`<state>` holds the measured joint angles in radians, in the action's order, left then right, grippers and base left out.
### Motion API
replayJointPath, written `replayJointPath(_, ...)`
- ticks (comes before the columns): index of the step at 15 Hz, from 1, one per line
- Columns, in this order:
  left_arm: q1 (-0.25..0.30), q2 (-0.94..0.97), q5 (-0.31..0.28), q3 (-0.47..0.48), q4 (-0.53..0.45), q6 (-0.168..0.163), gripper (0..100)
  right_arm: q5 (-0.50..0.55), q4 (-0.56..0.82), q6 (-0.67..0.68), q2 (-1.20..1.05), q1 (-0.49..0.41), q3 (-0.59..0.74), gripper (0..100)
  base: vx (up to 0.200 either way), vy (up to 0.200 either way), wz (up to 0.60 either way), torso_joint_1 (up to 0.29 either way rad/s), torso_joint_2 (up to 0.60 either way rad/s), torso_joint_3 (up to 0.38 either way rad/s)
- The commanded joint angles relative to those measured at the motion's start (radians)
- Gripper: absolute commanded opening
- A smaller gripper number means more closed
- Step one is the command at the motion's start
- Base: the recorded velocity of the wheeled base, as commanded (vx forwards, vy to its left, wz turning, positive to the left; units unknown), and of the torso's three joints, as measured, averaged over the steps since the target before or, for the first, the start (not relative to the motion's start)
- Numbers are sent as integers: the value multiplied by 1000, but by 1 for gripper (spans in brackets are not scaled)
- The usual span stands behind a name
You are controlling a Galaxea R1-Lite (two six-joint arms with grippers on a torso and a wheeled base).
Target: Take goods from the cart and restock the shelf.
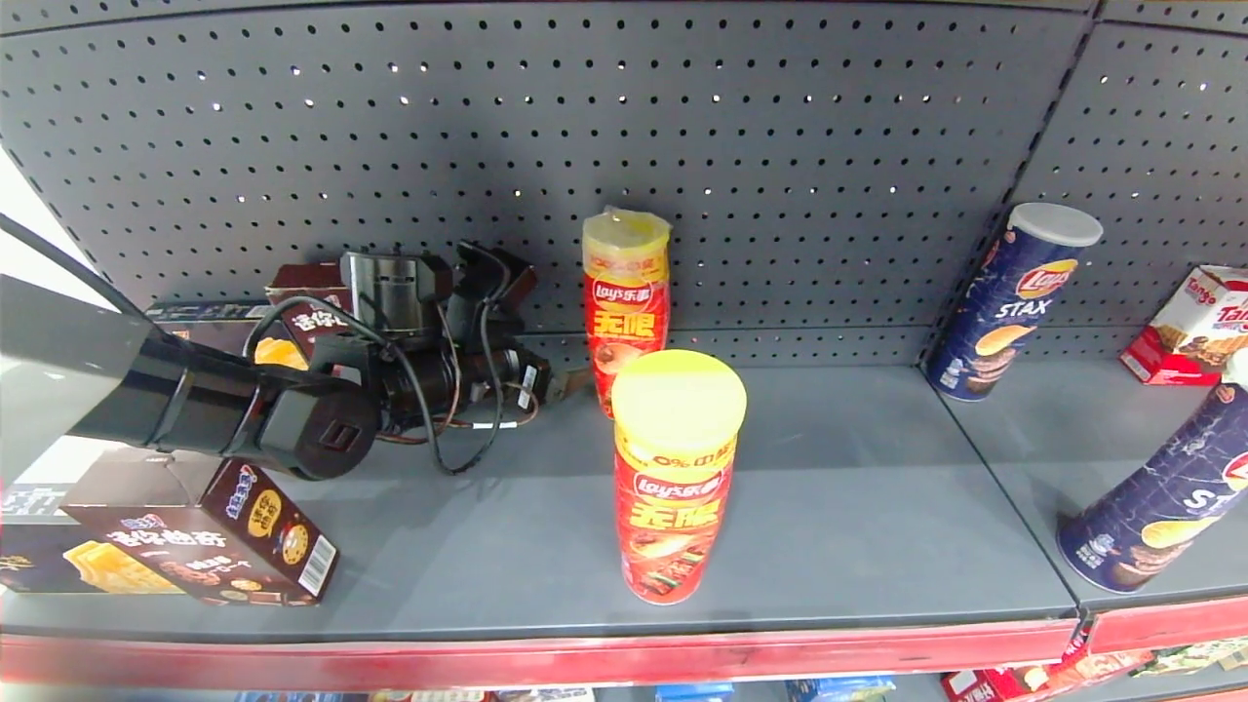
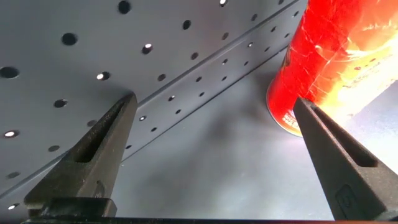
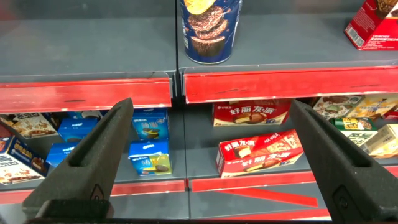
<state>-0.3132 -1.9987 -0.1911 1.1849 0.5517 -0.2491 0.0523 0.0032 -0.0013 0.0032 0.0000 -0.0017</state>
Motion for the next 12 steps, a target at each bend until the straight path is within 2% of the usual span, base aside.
replayJointPath(1, -4, -2, -1, 5, -1, 1, 100, 0, 0, 0, 1, 0, 0, 100, 0, 0, 0, 0, 0, 0)
replayJointPath(7, -10, -8, 1, 12, 4, -1, 100, 0, 0, 0, 1, 0, 0, 100, 0, 0, 0, 0, 0, 0)
replayJointPath(10, -1, 31, 2, 9, 53, -7, 100, 0, 0, 0, 1, 0, 0, 100, 0, 0, 0, 0, 0, 0)
replayJointPath(11, -6, 54, 13, 15, 68, 1, 100, 0, 0, 0, 1, 0, 0, 100, 0, 0, 0, 0, 0, 0)
replayJointPath(12, -12, 84, 44, 27, 71, -5, 100, 0, 0, 0, 1, 0, 0, 100, 0, 0, 0, 0, 0, 0)
